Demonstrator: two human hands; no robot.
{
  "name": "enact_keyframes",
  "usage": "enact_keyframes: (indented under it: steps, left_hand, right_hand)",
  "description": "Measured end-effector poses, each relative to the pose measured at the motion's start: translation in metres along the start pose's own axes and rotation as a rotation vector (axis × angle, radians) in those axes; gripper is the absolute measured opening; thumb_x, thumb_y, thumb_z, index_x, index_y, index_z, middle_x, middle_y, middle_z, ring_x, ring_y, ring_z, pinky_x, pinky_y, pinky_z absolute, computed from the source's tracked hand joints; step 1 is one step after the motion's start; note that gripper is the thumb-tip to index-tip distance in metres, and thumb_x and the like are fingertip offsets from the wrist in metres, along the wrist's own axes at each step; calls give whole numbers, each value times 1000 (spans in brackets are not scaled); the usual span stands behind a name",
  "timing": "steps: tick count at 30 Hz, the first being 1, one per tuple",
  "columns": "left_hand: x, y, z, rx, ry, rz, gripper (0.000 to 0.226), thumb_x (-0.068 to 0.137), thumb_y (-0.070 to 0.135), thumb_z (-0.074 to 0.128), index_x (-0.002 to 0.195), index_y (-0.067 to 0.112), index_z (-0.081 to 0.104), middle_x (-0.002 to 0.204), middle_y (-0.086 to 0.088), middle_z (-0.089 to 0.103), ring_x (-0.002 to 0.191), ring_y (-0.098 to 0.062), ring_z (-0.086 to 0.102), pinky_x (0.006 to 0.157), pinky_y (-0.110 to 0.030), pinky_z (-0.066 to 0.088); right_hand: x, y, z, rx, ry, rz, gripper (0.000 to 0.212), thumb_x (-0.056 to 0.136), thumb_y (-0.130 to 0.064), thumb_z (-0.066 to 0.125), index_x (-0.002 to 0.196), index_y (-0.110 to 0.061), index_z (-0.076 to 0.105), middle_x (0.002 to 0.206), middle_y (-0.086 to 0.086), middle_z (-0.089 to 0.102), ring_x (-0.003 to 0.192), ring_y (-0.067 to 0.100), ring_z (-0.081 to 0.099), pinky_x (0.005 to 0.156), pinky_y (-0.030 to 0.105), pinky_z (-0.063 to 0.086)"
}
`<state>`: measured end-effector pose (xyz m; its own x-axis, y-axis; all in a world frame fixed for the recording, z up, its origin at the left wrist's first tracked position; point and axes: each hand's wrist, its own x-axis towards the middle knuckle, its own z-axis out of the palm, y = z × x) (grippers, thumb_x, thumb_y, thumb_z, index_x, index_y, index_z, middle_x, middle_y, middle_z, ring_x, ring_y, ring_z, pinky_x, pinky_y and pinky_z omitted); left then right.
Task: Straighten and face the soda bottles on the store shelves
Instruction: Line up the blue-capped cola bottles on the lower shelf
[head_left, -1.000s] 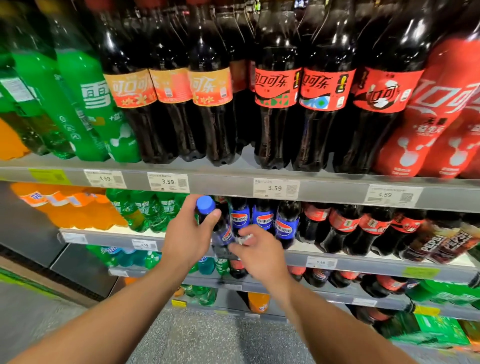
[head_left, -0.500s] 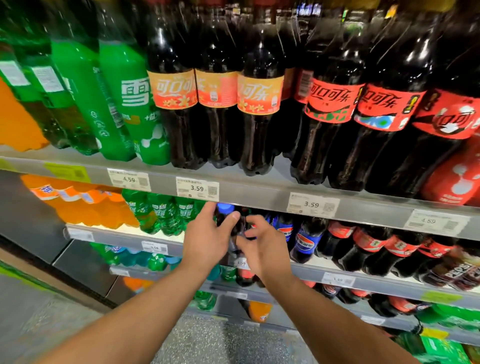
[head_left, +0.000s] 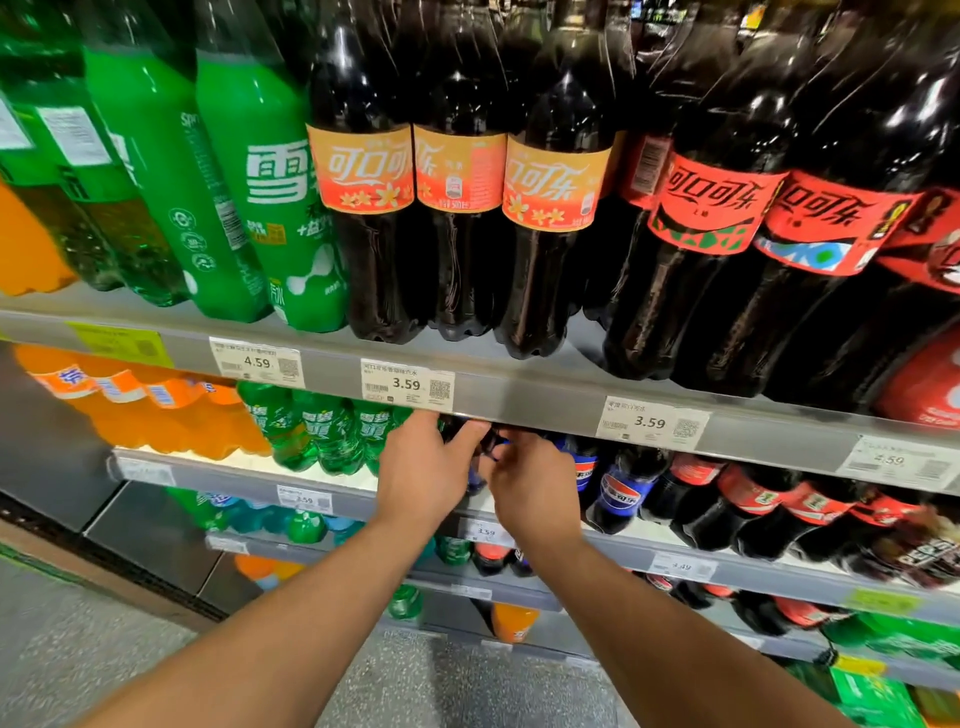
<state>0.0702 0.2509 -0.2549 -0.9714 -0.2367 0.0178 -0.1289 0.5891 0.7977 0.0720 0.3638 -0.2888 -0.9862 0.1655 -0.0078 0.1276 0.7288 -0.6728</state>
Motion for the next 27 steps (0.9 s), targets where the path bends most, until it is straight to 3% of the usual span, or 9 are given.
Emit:
enact_keyframes:
  steps: [4, 8, 15, 22, 25, 27]
  left_hand:
    - [5, -4, 9, 66, -77, -20, 28, 89, 40, 60, 101, 16, 65, 90, -9, 69, 87, -33, 62, 71, -36, 49]
    - [14, -10, 14, 108, -91, 36, 30, 89, 36, 60, 111, 16, 65, 107, -11, 67, 102, -36, 59, 82, -39, 50]
    - [29, -13, 11, 306, -118, 145, 37, 90, 40, 59, 123, 24, 58, 116, -10, 63, 106, -36, 57, 81, -36, 48]
    - [40, -19, 9, 377, -151, 229, 41, 92, 44, 54, 127, 23, 57, 124, -12, 60, 110, -37, 55, 86, -38, 48]
    - [40, -20, 6, 427, -172, 273, 40, 94, 44, 51, 125, 19, 57, 117, -14, 63, 102, -38, 58, 82, -39, 49]
    - [38, -20, 4, 449, -176, 283, 37, 95, 41, 52, 123, 17, 57, 110, -14, 64, 98, -37, 59, 79, -39, 50]
  right_hand:
    - [3, 6, 6, -98, -6, -64, 16, 93, -25, 54, 98, -20, 68, 90, 4, 75, 83, 33, 68, 73, 39, 54]
    - [8, 9, 6, -40, -8, -43, 22, 93, -34, 56, 101, -21, 71, 95, 5, 76, 90, 34, 69, 76, 40, 55]
    - [12, 10, 6, -17, 3, 18, 16, 90, -30, 64, 94, -18, 74, 87, 7, 75, 78, 32, 65, 68, 38, 53]
    - [19, 9, 8, 65, 2, 10, 13, 85, -24, 69, 97, -20, 74, 95, 0, 74, 86, 24, 66, 78, 36, 54]
    - [20, 9, 8, 86, 7, -8, 5, 83, -22, 72, 82, -18, 69, 84, 1, 72, 78, 24, 64, 73, 38, 53]
    - [20, 9, 7, 81, 5, 7, 21, 83, -22, 73, 69, -20, 57, 77, 2, 68, 69, 23, 56, 68, 36, 51]
